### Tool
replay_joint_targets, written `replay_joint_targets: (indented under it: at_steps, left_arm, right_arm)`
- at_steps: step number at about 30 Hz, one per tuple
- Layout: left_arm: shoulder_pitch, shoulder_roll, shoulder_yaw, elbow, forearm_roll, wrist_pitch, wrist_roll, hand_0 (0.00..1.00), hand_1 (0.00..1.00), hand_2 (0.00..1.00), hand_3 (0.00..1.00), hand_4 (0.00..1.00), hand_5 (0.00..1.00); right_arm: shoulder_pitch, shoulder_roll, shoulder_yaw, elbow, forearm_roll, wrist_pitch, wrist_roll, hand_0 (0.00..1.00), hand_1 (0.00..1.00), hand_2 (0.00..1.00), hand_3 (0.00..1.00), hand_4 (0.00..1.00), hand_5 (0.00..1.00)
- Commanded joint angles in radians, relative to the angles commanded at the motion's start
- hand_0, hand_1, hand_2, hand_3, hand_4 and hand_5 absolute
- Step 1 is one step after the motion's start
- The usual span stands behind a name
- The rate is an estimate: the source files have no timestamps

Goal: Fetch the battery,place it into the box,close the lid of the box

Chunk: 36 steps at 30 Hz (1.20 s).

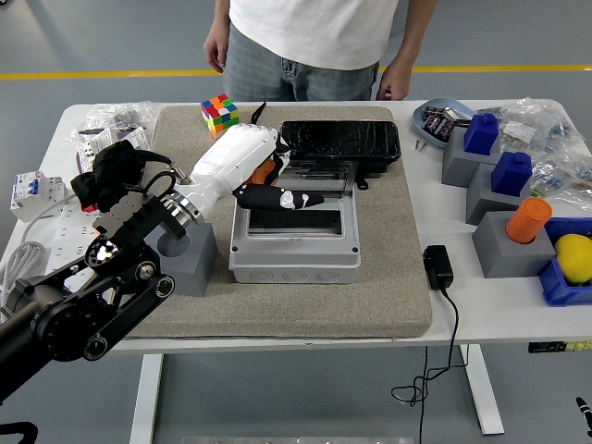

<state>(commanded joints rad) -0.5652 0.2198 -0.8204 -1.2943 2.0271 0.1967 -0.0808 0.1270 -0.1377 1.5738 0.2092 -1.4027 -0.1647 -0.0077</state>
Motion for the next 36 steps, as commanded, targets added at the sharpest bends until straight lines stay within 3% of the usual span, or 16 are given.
replay_joint_targets:
  at_steps: [4, 12, 23, 26, 33, 36]
  left_arm:
    - [-0.022, 0.014, 0.023, 0.005, -0.002, -0.013, 0.01, 0.029, 0.002, 0.002, 0.003, 0.998, 0.796]
    - [-0.02, 0.025, 0.026, 0.001, 0.003, -0.024, 0.017, 0.029, 0.002, 0.002, 0.002, 0.998, 0.808]
    - [-0.029, 0.066, -0.011, 0.006, 0.012, -0.039, 0.025, 0.03, 0.002, 0.002, 0.002, 0.998, 0.829]
    - [-0.037, 0.084, -0.015, 0.012, 0.018, -0.053, 0.035, 0.03, 0.002, 0.002, 0.002, 0.998, 0.827]
    - [-0.048, 0.136, 0.01, 0.01, 0.017, -0.148, 0.089, 0.03, 0.002, 0.002, 0.002, 0.998, 0.826]
    - [-0.051, 0.163, 0.015, 0.002, 0.01, -0.156, 0.093, 0.03, 0.002, 0.002, 0.002, 0.998, 0.826]
  right_arm:
    - [0.001, -0.002, 0.002, -0.001, -0.003, 0.0, 0.0, 0.875, 0.86, 0.811, 0.826, 0.998, 0.998]
    - [-0.002, -0.004, 0.002, -0.001, -0.002, -0.001, 0.0, 0.875, 0.86, 0.811, 0.826, 0.998, 0.998]
    - [-0.008, -0.007, 0.021, -0.002, -0.012, 0.0, 0.0, 0.875, 0.86, 0.81, 0.826, 0.998, 0.998]
    - [-0.009, -0.008, 0.025, -0.001, -0.012, 0.0, 0.001, 0.875, 0.86, 0.81, 0.826, 0.998, 0.998]
    - [-0.011, -0.017, 0.047, -0.001, -0.019, -0.001, 0.001, 0.875, 0.86, 0.81, 0.826, 0.998, 0.998]
    - [-0.012, -0.022, 0.059, -0.003, -0.027, 0.0, 0.001, 0.875, 0.86, 0.81, 0.826, 0.998, 0.998]
